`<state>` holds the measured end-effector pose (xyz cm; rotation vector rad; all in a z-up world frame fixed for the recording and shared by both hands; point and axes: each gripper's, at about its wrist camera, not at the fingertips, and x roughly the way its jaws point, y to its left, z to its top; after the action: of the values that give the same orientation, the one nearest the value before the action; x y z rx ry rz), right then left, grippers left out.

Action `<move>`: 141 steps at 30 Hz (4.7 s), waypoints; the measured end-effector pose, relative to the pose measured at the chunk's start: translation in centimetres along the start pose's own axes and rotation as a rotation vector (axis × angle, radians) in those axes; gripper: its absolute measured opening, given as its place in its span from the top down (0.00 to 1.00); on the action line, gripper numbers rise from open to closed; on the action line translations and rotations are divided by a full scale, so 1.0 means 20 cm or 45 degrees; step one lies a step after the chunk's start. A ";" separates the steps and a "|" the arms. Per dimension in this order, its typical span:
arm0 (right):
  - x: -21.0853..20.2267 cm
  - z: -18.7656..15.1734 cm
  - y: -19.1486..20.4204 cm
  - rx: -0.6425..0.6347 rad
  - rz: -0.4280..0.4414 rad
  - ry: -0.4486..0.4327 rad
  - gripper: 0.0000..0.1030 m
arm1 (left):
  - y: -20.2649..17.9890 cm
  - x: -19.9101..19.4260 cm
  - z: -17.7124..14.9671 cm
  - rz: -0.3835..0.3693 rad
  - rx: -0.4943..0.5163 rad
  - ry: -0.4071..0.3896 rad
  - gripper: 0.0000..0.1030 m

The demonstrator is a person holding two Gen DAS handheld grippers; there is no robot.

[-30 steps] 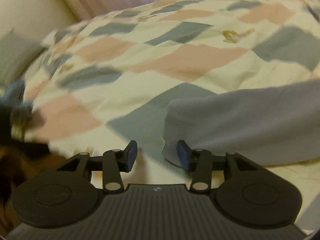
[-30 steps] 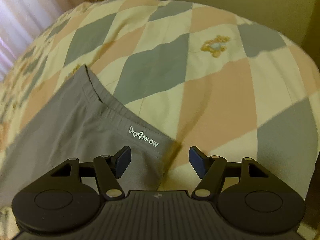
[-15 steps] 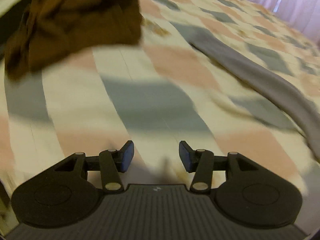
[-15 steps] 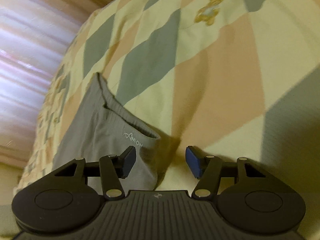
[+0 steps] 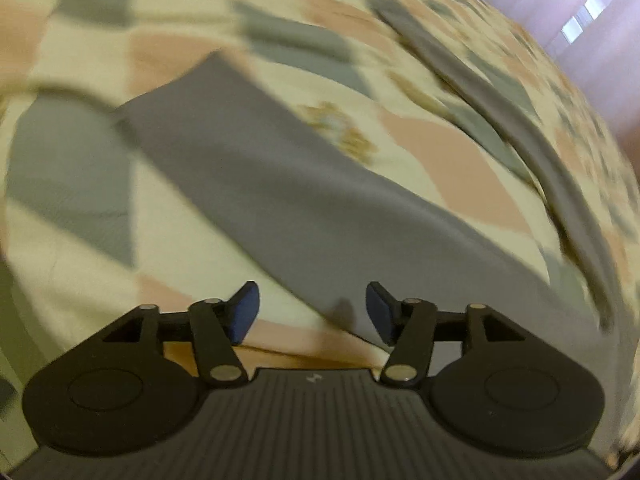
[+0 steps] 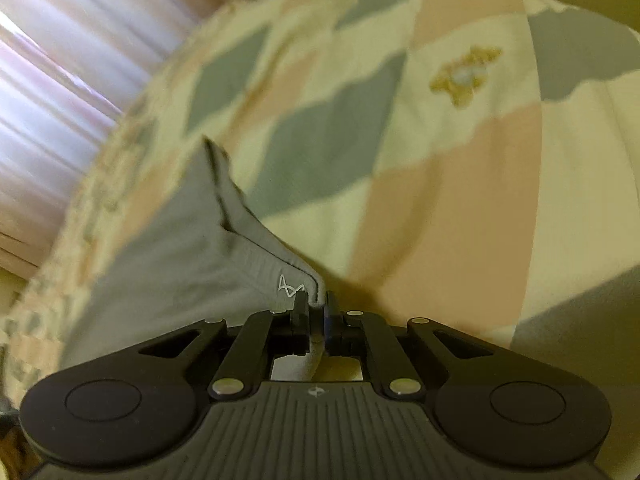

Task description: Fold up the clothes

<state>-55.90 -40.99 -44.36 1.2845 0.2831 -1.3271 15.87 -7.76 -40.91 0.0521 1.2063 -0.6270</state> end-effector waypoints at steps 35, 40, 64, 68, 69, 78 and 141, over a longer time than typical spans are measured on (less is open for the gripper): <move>-0.43 -0.53 0.82 -0.456 -0.035 0.256 0.31 | -0.79 -0.71 -0.20 0.154 0.599 0.078 0.23; -0.65 -0.63 1.09 -0.668 0.067 0.206 0.22 | -0.97 -0.98 -0.28 0.094 0.662 -0.039 0.09; -1.26 -0.91 1.45 -0.796 -0.044 -0.037 0.03 | -0.95 -1.50 -0.13 -0.016 0.882 -0.163 0.01; -1.32 -1.04 1.45 -0.779 -0.055 -0.050 0.02 | -0.83 -1.54 -0.12 -0.005 0.909 -0.177 0.01; -1.33 -1.08 1.45 -0.776 -0.059 -0.048 0.02 | -0.80 -1.54 -0.12 -0.003 0.913 -0.174 0.01; -1.41 -1.37 1.43 -0.759 -0.100 -0.047 0.02 | -0.57 -1.54 -0.15 -0.009 0.982 -0.135 0.01; -0.53 -0.56 1.40 -0.912 -0.154 0.326 0.02 | -1.12 -0.68 0.04 0.035 0.821 0.028 0.01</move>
<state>-31.06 -33.59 -25.66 0.8232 0.9355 -1.0108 2.96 -20.95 -22.25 0.6172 0.9808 -0.9716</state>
